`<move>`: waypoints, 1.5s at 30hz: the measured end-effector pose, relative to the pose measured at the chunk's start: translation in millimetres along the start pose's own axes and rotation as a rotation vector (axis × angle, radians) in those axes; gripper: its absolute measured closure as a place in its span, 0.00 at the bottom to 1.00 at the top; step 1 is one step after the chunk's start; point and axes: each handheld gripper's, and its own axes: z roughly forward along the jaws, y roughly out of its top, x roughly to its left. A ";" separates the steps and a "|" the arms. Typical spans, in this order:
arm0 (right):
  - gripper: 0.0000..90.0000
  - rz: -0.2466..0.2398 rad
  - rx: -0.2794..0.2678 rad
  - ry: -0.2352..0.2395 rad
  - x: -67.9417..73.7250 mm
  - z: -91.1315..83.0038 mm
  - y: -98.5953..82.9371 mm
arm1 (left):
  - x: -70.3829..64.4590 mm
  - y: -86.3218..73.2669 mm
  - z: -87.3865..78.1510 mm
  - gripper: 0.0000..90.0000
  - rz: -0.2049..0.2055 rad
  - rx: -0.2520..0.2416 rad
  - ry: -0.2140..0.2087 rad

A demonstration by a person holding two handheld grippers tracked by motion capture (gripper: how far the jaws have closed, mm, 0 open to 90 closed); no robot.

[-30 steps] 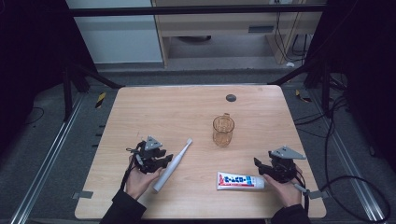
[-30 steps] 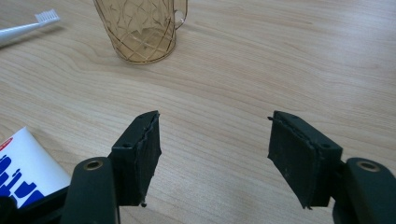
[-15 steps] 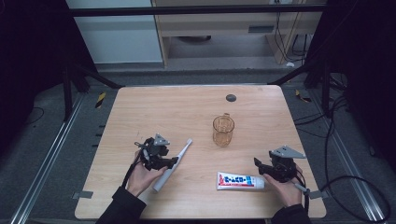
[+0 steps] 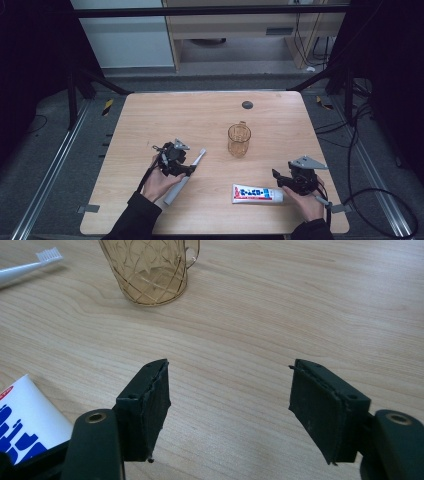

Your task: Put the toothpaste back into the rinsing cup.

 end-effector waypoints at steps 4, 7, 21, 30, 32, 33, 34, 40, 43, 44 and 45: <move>0.36 -0.003 0.007 0.003 -0.1 0.3 -0.2 | -0.9 1.4 5.4 0.52 0.010 0.034 0.006; 0.36 -0.004 0.013 0.008 -0.4 0.8 -0.6 | -0.1 2.0 12.1 0.53 0.004 0.079 0.011; 0.36 -0.006 0.028 0.016 -0.3 2.7 -1.3 | 4.4 1.5 28.4 0.57 -0.038 0.185 -0.004; 0.36 -0.002 0.038 0.026 0.9 3.5 -0.9 | 5.3 1.1 34.8 0.68 -0.054 0.216 -0.018; 0.36 -0.003 0.039 0.027 1.1 3.6 -0.9 | 5.7 1.1 36.2 0.70 -0.054 0.220 -0.019; 0.36 -0.006 0.038 0.025 0.9 3.9 -1.1 | 5.8 1.3 36.4 0.70 -0.055 0.219 -0.016; 0.36 -0.008 0.037 0.025 0.6 3.9 -1.1 | 6.2 1.6 36.8 0.71 -0.055 0.218 -0.015; 0.37 -0.008 0.040 0.023 0.2 4.0 -1.3 | 6.3 2.9 37.0 0.74 -0.089 0.226 -0.009; 0.37 -0.008 0.039 0.022 0.2 3.8 -1.4 | 6.8 3.0 36.8 0.74 -0.096 0.227 -0.011; 0.37 -0.008 0.039 0.021 0.1 3.8 -1.4 | 6.7 3.0 36.8 0.74 -0.095 0.227 -0.010; 0.37 -0.008 0.039 0.021 0.1 3.8 -1.4 | 6.5 2.7 36.7 0.74 -0.095 0.225 -0.010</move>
